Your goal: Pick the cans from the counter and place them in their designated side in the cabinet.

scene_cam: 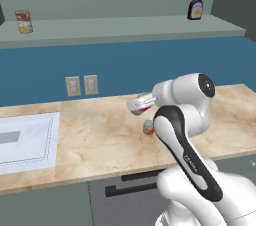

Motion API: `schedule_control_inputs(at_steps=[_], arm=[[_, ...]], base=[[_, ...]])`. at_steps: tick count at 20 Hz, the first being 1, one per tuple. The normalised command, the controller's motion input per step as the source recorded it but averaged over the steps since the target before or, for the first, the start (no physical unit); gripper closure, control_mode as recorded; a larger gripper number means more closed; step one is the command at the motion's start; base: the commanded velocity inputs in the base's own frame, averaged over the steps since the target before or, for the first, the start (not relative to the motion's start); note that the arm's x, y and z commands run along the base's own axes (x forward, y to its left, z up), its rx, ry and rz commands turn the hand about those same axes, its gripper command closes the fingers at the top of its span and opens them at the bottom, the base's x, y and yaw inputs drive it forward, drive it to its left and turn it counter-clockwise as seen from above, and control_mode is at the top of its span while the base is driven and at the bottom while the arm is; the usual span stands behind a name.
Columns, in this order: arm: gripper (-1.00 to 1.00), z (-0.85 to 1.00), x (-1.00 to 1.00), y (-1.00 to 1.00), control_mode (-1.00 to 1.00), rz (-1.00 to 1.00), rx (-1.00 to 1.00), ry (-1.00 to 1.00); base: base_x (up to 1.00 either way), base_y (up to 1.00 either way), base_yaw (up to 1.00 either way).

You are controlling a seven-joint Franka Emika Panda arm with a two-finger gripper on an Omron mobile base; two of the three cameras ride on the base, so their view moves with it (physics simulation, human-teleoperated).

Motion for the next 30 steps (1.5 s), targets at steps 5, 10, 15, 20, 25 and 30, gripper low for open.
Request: schedule_control_inputs(at_steps=[5, 10, 15, 20, 25, 30], arm=[[1.0, 0.24, -0.22, 0.0, -1.0, 0.02, 0.0, 0.09], [1.0, 0.11, -0.25, -0.01, -1.0, 0.03, 0.0, 0.05], [1.0, 0.07, -0.32, 0.0, -1.0, 0.04, 0.0, -0.04], [1.0, 0.09, -0.28, 0.0, -1.0, 0.02, 0.0, -0.14], [1.0, 0.22, -0.25, 0.0, -1.0, 0.03, 0.0, -0.15], [1.0, 0.29, -0.15, 0.0, -1.0, 0.06, 0.01, -0.03]], base=[[0.0, 0.0, 0.0], [0.0, 0.0, 0.0], [0.0, 0.0, 0.0], [0.0, 0.0, 0.0], [0.0, 0.0, 0.0], [0.0, 0.0, 0.0]])
